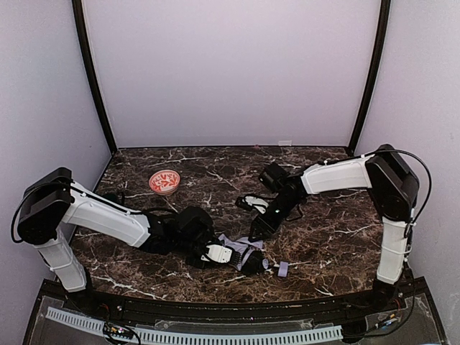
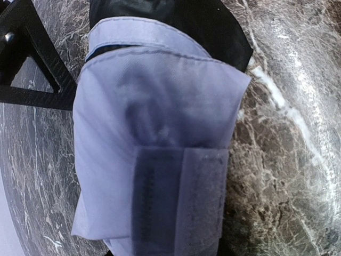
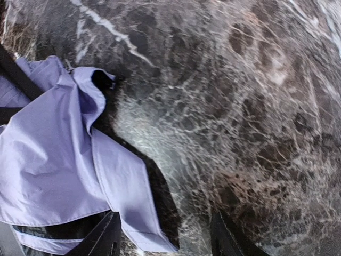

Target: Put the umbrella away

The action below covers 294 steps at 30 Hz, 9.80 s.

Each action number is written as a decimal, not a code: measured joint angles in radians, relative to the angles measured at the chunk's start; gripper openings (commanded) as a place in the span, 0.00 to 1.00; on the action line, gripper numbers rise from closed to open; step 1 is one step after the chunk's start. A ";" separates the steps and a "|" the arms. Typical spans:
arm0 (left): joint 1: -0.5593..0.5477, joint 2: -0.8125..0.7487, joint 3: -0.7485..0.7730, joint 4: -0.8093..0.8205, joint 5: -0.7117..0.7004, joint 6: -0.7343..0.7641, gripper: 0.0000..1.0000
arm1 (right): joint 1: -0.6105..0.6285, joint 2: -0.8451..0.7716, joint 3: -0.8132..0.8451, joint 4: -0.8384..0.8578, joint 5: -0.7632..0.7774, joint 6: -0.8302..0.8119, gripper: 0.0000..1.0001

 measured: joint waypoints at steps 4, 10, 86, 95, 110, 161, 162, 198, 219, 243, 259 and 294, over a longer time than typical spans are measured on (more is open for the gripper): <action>-0.002 0.001 0.001 -0.001 -0.003 0.000 0.00 | 0.004 0.015 0.008 -0.019 -0.074 -0.037 0.49; -0.002 0.003 0.001 -0.001 -0.005 -0.001 0.00 | 0.006 0.040 0.009 -0.074 -0.173 -0.073 0.05; 0.303 0.332 0.554 -0.439 0.502 -0.493 0.00 | -0.008 -0.301 -0.241 0.377 -0.151 0.793 0.00; 0.376 0.411 0.614 -0.457 0.722 -0.606 0.00 | 0.035 -0.227 -0.229 0.474 -0.113 0.769 0.00; 0.472 0.493 0.612 -0.398 1.009 -0.746 0.00 | 0.067 -0.175 -0.272 0.575 0.032 0.404 0.00; 0.522 0.539 0.616 -0.377 1.109 -0.830 0.00 | 0.106 -0.090 -0.293 0.792 0.230 0.183 0.25; 0.526 0.539 0.616 -0.376 1.109 -0.832 0.00 | 0.113 -0.087 -0.293 0.791 0.242 0.186 0.25; 0.508 0.226 0.155 0.315 0.723 -1.115 0.00 | 0.044 -0.129 -0.532 1.396 0.042 0.826 0.47; 0.430 0.111 0.121 0.472 0.658 -1.053 0.00 | 0.056 -0.129 -0.466 1.330 0.116 0.783 0.26; 0.400 0.068 0.126 0.380 0.727 -0.872 0.00 | 0.048 -0.188 -0.510 1.322 0.063 0.755 0.19; 0.356 0.035 0.100 0.383 0.749 -0.877 0.00 | -0.076 -0.667 -0.719 0.869 0.245 0.513 0.37; 0.363 0.086 0.141 0.281 0.658 -0.858 0.00 | -0.544 -0.693 -0.265 0.468 0.057 0.588 0.81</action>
